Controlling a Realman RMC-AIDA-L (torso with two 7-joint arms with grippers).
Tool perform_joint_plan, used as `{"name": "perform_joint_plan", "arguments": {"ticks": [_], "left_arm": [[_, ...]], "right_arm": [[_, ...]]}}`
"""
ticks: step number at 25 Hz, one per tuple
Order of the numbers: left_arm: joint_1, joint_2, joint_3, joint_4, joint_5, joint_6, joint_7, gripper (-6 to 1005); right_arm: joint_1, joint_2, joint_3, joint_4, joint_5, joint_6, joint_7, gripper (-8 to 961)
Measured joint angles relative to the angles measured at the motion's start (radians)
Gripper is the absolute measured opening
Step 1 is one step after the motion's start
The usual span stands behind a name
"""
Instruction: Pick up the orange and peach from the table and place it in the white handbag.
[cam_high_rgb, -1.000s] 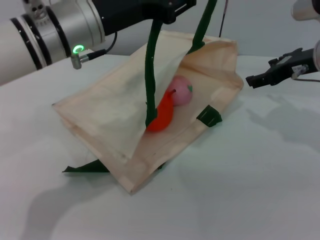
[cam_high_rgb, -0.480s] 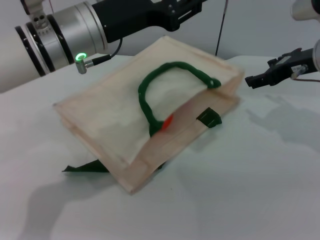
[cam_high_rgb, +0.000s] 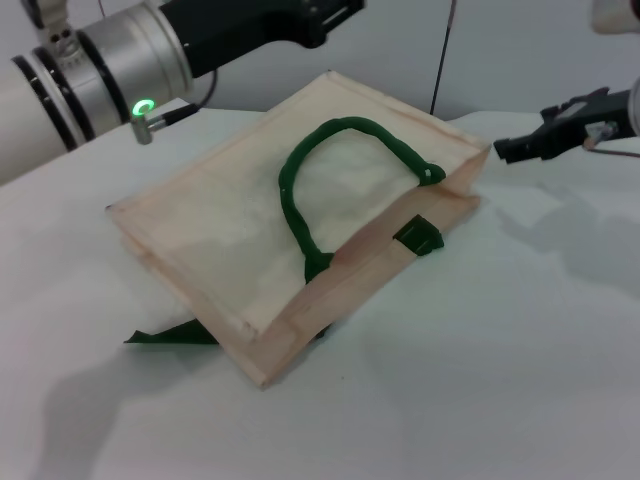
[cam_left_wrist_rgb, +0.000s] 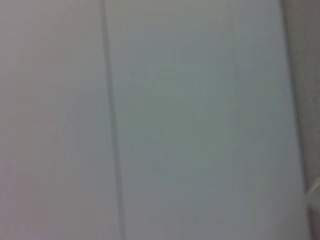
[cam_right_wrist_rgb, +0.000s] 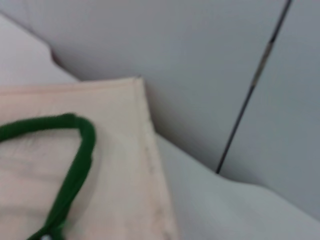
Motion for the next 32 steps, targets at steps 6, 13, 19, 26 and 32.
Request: {"name": "perform_joint_plan", "arguments": {"ticks": [6,13,19,26,32], "left_arm": [[0.007,-0.003,-0.001,-0.007,-0.001,0.105,0.018,431],[0.017,-0.004,-0.001,-0.007,0.0,0.252,0.018,431],[0.026,-0.005,-0.001,-0.004,-0.002,0.374,0.018,431],[0.033,-0.005,-0.001,-0.001,-0.001,0.475,0.021,431],[0.043,-0.007,-0.001,0.0,-0.002,0.534,0.028,431]], "right_arm": [[-0.078,0.011,0.013,-0.091,0.013,0.099,-0.001,836],[-0.198,0.016,-0.078,-0.2,0.179,0.327,-0.027,836],[-0.257,0.016,-0.223,-0.233,0.276,0.565,-0.055,836],[-0.298,0.017,-0.349,-0.224,0.279,0.775,-0.047,836],[-0.324,0.016,-0.434,-0.219,0.313,0.904,-0.041,836]]}}
